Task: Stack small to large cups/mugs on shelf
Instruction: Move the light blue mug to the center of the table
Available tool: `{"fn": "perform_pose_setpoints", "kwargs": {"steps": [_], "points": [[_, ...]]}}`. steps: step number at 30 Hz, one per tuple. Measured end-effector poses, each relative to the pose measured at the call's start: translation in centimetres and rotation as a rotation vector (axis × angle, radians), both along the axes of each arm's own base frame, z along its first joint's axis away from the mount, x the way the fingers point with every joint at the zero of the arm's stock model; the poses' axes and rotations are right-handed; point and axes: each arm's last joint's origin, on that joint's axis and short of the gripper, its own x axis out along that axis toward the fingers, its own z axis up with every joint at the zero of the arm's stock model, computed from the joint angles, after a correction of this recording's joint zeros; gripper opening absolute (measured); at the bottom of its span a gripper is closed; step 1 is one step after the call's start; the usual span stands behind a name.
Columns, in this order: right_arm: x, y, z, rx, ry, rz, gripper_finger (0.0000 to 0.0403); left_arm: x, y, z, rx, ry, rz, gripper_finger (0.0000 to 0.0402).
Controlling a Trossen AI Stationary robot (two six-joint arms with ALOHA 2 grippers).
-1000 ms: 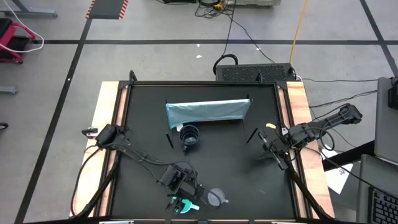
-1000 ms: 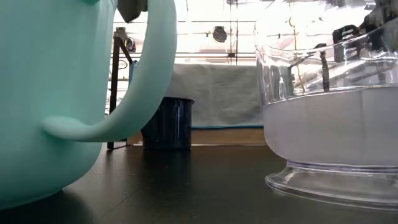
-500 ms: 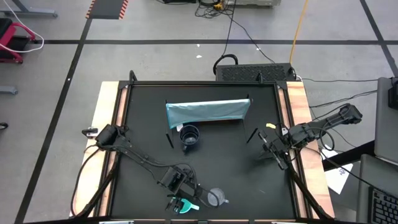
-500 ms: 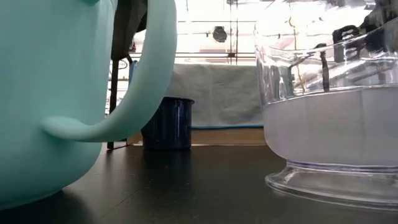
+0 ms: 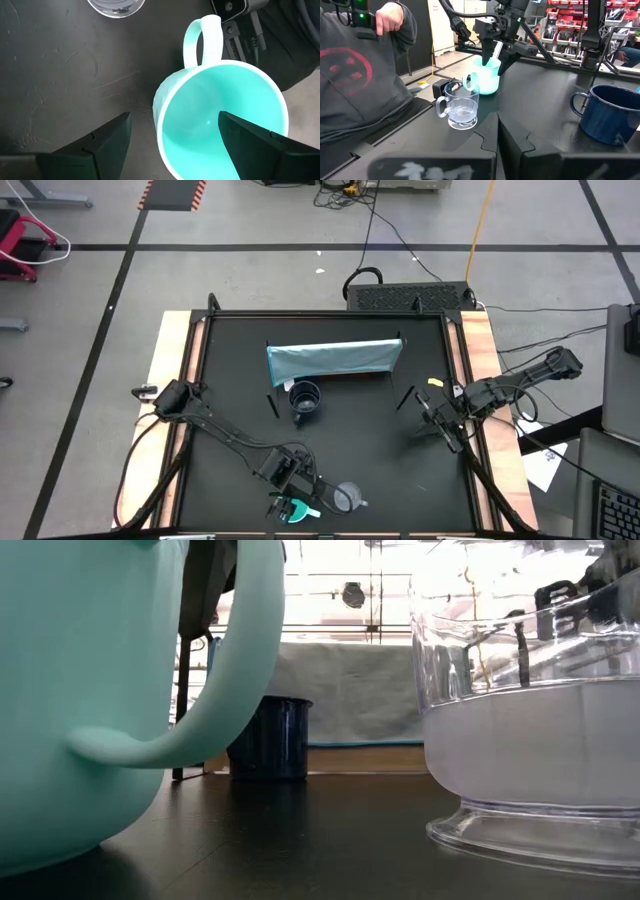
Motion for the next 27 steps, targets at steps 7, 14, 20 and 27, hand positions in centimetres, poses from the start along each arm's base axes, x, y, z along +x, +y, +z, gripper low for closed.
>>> {"fn": "perform_pose_setpoints", "kwargs": {"steps": [7, 14, 20, 27], "points": [[0.00, 0.00, 0.00, 0.000, 0.000, 0.000, 0.0000, 0.09, 0.11, 0.01, 0.002, -0.006, -0.013, 0.0251], [0.00, 0.00, 0.00, 0.000, 0.000, 0.000, 0.0000, 0.17, 0.25, 0.01, 0.002, -0.007, -0.010, 0.0182], [0.00, 0.00, 0.00, 0.000, 0.000, 0.000, 0.0000, 0.39, 0.61, 0.01, 0.001, -0.007, 0.001, 0.0151], [0.00, 0.00, 0.00, 0.000, 0.000, -0.001, 0.0000, 0.41, 0.64, 0.01, 0.002, -0.008, -0.001, 0.0136]]}}
